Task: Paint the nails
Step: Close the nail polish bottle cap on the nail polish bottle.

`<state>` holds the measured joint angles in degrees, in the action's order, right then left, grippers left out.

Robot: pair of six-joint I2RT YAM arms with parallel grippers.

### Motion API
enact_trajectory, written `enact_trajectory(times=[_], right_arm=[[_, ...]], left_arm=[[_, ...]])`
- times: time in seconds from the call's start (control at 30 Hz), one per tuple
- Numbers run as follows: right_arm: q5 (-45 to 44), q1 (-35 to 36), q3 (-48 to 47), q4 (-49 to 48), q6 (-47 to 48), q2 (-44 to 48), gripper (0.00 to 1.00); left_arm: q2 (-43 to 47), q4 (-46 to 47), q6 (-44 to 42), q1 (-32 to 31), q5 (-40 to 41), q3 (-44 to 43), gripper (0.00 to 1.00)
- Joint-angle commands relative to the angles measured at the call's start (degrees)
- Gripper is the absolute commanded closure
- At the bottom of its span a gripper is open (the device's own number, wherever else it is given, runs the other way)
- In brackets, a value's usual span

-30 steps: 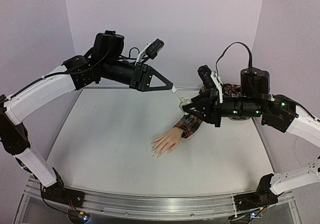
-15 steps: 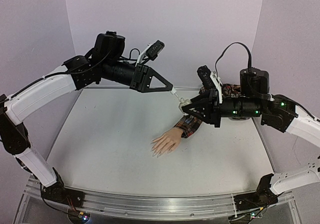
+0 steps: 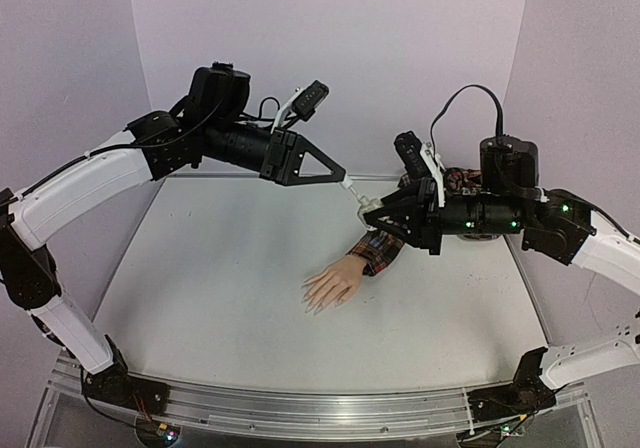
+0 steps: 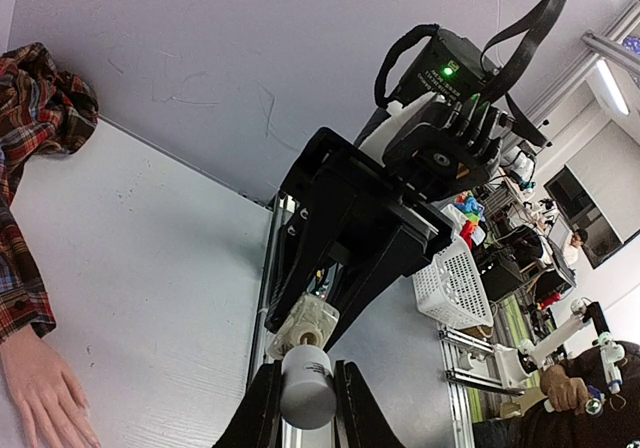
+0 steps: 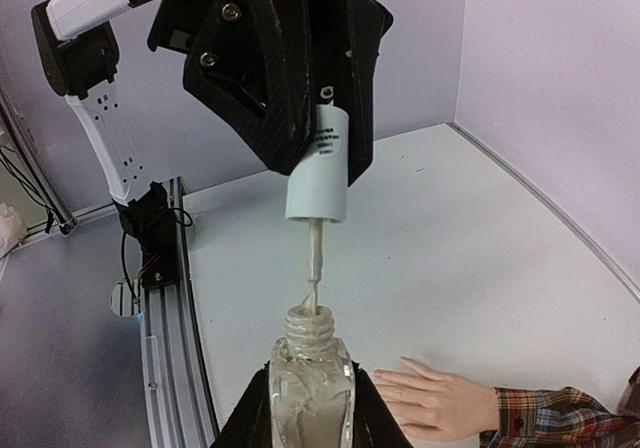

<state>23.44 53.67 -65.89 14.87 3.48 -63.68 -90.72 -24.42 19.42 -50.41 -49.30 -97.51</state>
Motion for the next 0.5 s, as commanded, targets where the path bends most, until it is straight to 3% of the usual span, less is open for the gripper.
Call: enact_trajectory(times=[0.0,0.47], right_arm=[[0.4,0.2,-1.8,-1.2,0.7,0.1,1.0],[-0.1,0.2,-2.3,-1.0,0.8,-0.1,1.0]], left_arm=[[1.3,-0.2,-1.0,0.2,0.4,-3.4,1.0],[1.6,0.1,-0.9,0.2,0.5,-3.4,1.0]])
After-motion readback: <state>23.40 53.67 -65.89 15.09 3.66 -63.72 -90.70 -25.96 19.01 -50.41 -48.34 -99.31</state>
